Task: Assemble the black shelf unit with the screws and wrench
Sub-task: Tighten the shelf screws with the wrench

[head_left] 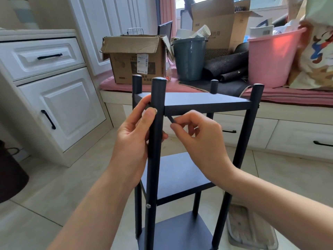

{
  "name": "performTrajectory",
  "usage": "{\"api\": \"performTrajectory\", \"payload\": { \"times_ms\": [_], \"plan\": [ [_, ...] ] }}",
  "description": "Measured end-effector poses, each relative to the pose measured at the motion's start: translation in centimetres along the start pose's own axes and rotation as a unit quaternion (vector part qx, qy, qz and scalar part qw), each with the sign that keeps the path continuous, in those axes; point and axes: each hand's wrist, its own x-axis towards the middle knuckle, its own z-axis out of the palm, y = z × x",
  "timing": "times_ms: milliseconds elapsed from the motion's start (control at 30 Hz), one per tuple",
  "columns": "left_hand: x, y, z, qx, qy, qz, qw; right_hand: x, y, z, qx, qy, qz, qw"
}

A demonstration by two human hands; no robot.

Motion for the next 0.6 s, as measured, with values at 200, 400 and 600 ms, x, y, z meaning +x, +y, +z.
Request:
{"api": "performTrajectory", "payload": {
  "times_ms": [200, 400, 600],
  "plan": [
    [0.07, 0.04, 0.09, -0.007, 0.009, 0.003, 1.0, 0.16, 0.13, -0.15, -0.014, -0.002, 0.014, 1.0],
    [0.1, 0.02, -0.23, -0.013, 0.009, -0.001, 1.0, 0.16, 0.33, -0.37, -0.006, -0.004, 0.033, 0.999],
    [0.21, -0.02, -0.06, -0.005, 0.0, 0.002, 1.0, 0.55, -0.46, -0.64, 0.112, -0.021, 0.12, 0.986]
  ]
}}
